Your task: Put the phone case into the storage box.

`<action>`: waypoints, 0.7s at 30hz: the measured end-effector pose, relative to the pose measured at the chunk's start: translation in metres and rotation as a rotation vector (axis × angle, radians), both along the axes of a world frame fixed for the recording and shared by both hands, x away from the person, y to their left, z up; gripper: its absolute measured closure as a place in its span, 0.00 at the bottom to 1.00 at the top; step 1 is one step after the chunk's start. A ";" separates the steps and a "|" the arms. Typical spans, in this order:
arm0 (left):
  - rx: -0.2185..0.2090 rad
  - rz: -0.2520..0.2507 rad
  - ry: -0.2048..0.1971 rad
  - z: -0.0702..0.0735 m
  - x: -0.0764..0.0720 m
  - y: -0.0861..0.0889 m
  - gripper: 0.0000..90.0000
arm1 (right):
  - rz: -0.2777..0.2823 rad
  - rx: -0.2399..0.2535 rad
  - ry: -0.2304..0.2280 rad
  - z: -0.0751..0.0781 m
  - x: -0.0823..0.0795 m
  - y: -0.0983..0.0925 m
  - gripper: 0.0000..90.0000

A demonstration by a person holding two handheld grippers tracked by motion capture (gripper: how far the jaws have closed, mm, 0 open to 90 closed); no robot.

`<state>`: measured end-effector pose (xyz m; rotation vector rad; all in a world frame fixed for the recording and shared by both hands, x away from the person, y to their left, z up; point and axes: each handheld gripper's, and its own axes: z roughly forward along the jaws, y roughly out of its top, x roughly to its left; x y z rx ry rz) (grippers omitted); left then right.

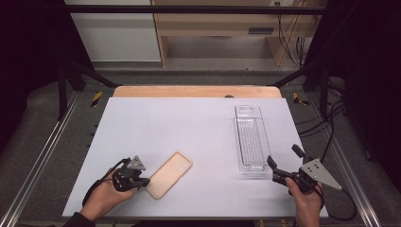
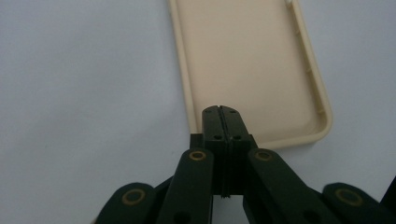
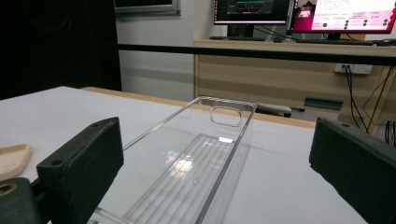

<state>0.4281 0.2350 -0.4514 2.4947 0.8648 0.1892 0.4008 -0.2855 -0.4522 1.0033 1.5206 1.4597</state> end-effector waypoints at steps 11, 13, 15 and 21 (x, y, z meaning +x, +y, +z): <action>-0.014 0.006 -0.009 -0.005 -0.007 0.012 1.00 | -0.007 -0.008 0.005 0.000 0.000 0.001 0.03; -0.015 0.012 -0.008 -0.005 -0.007 0.013 1.00 | -0.008 -0.009 0.006 0.000 0.000 0.002 0.03; -0.006 0.016 -0.004 -0.005 -0.007 0.013 1.00 | -0.008 -0.009 0.006 -0.001 0.000 0.003 0.03; 0.001 0.045 -0.016 -0.003 -0.009 0.014 1.00 | -0.008 -0.006 0.006 -0.001 0.000 0.001 0.04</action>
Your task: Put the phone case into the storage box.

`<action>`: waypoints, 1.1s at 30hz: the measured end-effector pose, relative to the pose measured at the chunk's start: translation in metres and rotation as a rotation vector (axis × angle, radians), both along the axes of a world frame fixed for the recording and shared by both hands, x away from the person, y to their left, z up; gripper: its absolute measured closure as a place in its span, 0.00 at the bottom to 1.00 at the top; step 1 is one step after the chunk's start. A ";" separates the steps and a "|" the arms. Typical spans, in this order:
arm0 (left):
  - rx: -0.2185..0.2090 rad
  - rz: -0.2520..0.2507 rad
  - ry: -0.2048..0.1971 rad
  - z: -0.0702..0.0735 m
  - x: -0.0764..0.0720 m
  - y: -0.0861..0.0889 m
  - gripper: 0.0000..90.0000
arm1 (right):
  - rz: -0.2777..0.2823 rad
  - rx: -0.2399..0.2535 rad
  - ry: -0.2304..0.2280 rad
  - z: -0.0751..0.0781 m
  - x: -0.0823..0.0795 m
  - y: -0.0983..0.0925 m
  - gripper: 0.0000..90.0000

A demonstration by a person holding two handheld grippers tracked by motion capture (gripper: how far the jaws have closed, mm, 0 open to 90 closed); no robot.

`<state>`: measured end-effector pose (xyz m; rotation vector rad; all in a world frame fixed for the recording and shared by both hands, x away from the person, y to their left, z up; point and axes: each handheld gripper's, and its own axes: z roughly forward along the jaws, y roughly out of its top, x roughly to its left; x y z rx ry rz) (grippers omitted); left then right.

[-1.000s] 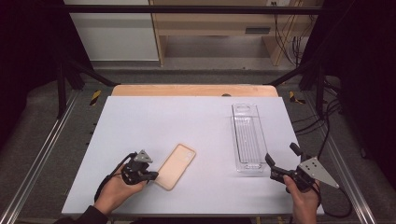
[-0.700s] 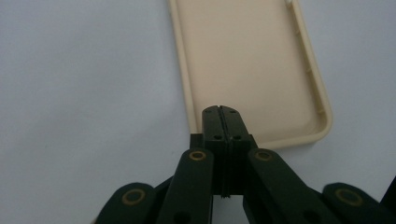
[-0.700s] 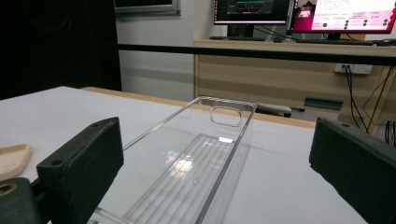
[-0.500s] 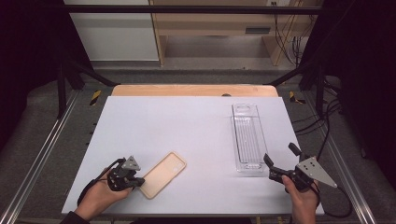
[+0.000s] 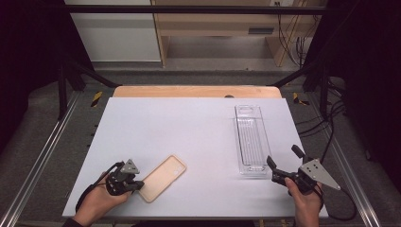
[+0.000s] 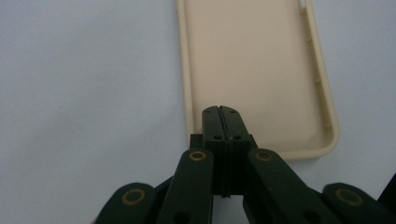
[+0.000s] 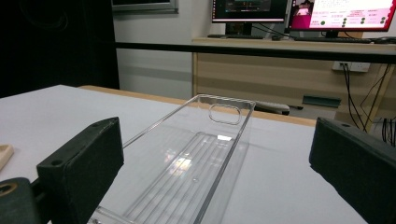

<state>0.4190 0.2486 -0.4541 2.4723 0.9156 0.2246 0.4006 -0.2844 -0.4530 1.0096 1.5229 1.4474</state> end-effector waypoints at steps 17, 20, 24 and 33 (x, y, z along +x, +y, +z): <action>-0.061 0.113 -0.118 -0.009 -0.011 -0.024 0.07 | -0.003 0.021 -0.001 0.001 -0.002 -0.003 0.03; -0.059 0.111 -0.112 -0.013 -0.012 -0.024 0.07 | -0.002 0.024 -0.001 0.001 -0.001 -0.003 0.03; -0.082 0.105 -0.104 -0.013 -0.013 -0.025 0.08 | 0.004 0.015 0.004 0.001 0.000 -0.001 0.03; -0.102 0.093 -0.094 -0.012 -0.016 -0.034 0.07 | 0.004 0.012 0.006 0.001 -0.002 -0.001 0.03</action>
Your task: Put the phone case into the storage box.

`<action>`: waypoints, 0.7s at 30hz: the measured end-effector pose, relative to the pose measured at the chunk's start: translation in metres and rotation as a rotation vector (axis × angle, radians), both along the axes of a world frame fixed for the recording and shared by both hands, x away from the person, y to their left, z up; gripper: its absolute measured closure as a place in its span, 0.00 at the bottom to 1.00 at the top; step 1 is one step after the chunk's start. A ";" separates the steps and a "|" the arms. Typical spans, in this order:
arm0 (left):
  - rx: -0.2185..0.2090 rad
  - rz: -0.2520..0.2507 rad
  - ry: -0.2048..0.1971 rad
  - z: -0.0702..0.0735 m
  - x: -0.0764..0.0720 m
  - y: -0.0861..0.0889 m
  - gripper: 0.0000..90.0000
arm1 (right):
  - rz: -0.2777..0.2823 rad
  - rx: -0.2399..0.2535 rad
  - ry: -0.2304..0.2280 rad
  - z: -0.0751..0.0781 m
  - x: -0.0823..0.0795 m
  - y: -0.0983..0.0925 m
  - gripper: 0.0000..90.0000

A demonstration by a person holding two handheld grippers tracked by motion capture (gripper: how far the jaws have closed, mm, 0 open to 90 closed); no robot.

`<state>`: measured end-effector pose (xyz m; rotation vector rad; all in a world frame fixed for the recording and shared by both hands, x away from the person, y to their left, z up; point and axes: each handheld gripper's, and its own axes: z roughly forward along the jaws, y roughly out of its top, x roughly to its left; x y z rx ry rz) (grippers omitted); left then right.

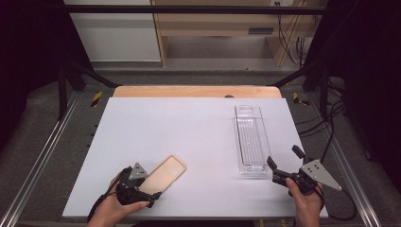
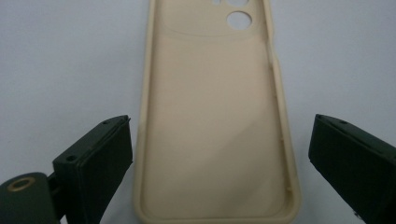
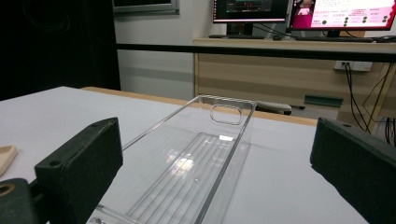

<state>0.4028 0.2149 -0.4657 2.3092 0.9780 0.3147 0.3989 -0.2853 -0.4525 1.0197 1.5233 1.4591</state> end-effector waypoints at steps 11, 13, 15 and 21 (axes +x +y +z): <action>0.043 0.023 -0.006 -0.010 0.004 -0.009 0.09 | 0.006 -0.010 0.002 -0.001 0.001 0.001 0.03; 0.021 0.026 -0.005 -0.012 0.004 -0.006 0.09 | 0.007 -0.008 0.004 -0.001 0.001 0.002 0.03; 0.013 0.023 -0.008 -0.012 0.004 -0.004 0.11 | 0.007 -0.010 0.001 -0.001 0.001 0.002 0.03; -0.002 0.014 -0.031 -0.014 0.002 -0.001 0.12 | 0.014 -0.018 0.005 -0.001 0.002 0.003 0.03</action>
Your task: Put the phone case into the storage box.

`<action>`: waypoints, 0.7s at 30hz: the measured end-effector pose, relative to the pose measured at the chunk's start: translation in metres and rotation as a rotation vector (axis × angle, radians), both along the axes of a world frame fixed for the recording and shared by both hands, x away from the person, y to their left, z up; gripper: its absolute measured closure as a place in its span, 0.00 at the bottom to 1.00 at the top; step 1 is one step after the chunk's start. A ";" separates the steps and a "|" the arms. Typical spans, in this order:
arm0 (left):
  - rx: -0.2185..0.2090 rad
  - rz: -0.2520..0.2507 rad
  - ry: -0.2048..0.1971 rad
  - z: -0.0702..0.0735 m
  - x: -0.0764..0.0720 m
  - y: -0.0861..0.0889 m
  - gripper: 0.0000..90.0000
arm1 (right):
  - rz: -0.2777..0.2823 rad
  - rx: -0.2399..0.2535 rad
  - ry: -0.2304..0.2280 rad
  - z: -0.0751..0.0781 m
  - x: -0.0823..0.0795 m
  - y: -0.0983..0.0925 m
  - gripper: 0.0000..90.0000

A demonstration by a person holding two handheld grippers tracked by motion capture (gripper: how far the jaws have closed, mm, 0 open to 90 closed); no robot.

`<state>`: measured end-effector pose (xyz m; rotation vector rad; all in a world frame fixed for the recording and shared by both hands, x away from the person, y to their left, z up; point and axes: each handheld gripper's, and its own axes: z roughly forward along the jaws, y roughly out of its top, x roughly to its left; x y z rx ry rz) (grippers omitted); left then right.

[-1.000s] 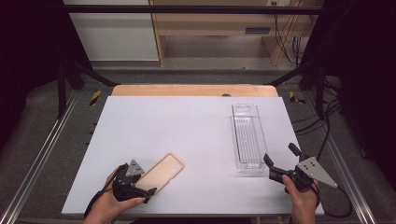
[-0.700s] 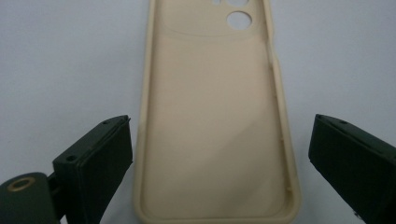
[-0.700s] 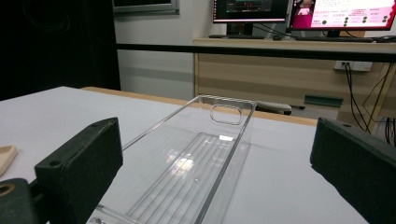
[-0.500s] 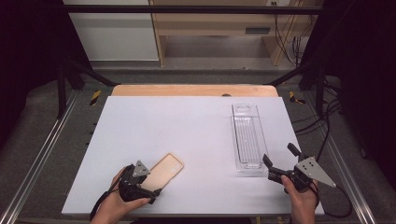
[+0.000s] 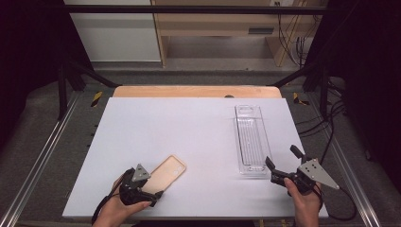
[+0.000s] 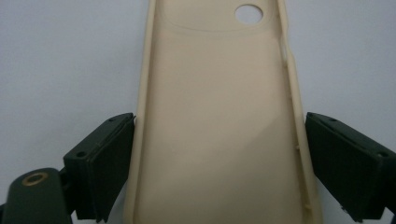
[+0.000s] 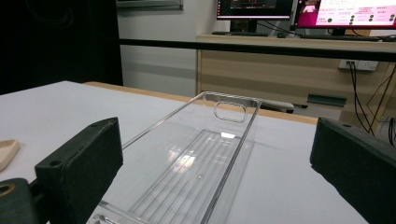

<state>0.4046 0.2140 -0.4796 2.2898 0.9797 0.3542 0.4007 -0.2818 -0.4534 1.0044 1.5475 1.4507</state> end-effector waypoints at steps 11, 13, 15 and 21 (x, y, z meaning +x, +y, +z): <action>0.012 -0.008 -0.097 0.009 -0.004 0.000 0.14 | 0.001 -0.007 0.002 -0.001 0.000 0.000 0.03; 0.007 -0.011 -0.124 0.013 -0.002 0.000 0.14 | 0.003 -0.004 0.002 0.000 0.000 0.001 0.03; -0.007 -0.009 -0.148 0.017 0.001 -0.001 0.14 | 0.004 -0.010 0.001 0.000 0.000 0.001 0.03; -0.030 -0.009 -0.228 0.028 0.011 -0.011 0.14 | 0.002 -0.010 -0.001 0.001 0.000 0.004 0.03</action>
